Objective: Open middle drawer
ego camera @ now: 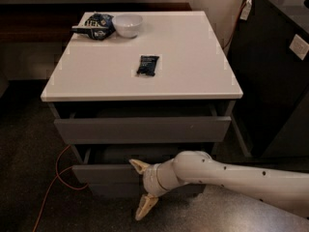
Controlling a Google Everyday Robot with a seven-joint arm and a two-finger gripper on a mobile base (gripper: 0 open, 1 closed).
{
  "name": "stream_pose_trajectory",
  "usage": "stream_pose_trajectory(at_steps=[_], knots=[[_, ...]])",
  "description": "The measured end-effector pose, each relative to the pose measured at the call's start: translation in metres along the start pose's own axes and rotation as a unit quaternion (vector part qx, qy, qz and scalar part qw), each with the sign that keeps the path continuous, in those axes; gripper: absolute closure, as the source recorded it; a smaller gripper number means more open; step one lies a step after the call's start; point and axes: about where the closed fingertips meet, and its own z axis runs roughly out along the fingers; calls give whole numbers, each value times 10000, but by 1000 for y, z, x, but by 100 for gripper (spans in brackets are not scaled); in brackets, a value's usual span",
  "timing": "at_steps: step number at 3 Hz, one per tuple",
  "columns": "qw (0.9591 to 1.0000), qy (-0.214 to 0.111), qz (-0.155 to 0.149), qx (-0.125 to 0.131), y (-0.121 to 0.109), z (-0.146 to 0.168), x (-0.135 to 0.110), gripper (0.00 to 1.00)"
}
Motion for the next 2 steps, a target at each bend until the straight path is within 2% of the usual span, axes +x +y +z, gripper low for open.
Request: stream_pose_trajectory(at_steps=[1,2], knots=[[9997,-215,-102,-79,8,-9,-34,18],[9998,-183,-36,-21,0,-11,-37,41]])
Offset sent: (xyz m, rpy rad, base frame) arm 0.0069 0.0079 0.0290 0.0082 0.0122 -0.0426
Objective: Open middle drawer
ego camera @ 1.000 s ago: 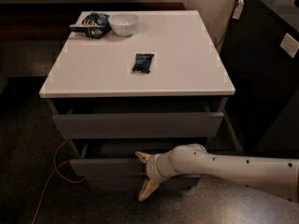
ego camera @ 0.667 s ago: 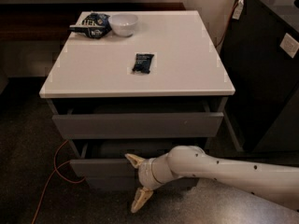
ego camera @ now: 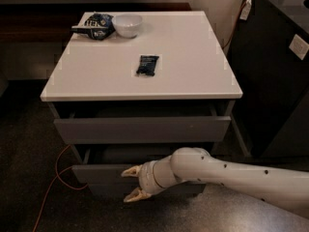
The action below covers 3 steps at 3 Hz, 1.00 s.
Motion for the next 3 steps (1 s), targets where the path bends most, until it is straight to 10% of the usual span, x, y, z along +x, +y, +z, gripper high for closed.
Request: stream_pose_trajectory(at_steps=[3], knots=[[9929,986,377,542,-38,-5,62,100]])
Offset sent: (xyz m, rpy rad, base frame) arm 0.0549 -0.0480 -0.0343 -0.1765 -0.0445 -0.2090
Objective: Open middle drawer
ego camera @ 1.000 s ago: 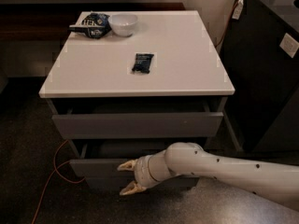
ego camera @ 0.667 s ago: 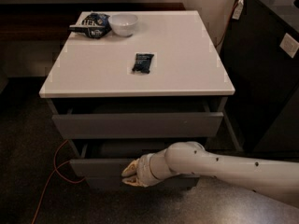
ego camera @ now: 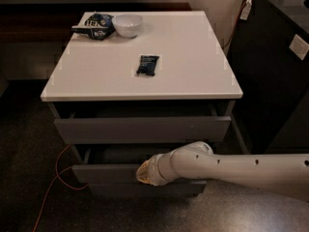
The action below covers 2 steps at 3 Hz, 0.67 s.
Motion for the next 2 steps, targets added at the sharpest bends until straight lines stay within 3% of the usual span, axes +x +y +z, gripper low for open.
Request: stream_pose_trajectory(at_steps=[2], knots=[[9977,497,174,427,-36,4,43,100]])
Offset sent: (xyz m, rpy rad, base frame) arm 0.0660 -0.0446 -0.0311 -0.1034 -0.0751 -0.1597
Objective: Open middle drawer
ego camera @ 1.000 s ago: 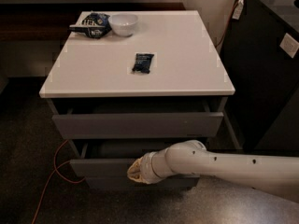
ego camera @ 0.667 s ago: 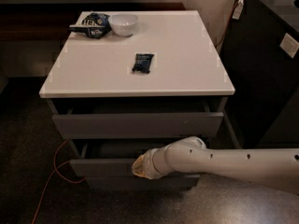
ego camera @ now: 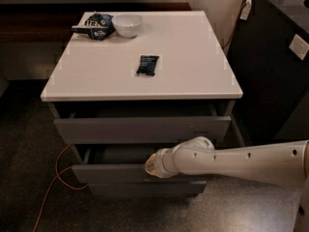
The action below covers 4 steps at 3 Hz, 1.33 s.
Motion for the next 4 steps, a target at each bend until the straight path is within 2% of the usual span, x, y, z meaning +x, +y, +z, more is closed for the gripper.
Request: stream_pose_trajectory(at_steps=[1,2,4], knots=[[9999,39,73,110,-14,15,15,100],[9998,6,93,168,-22,24,20,100],[9991,26,98,400,-43,28,31,100]])
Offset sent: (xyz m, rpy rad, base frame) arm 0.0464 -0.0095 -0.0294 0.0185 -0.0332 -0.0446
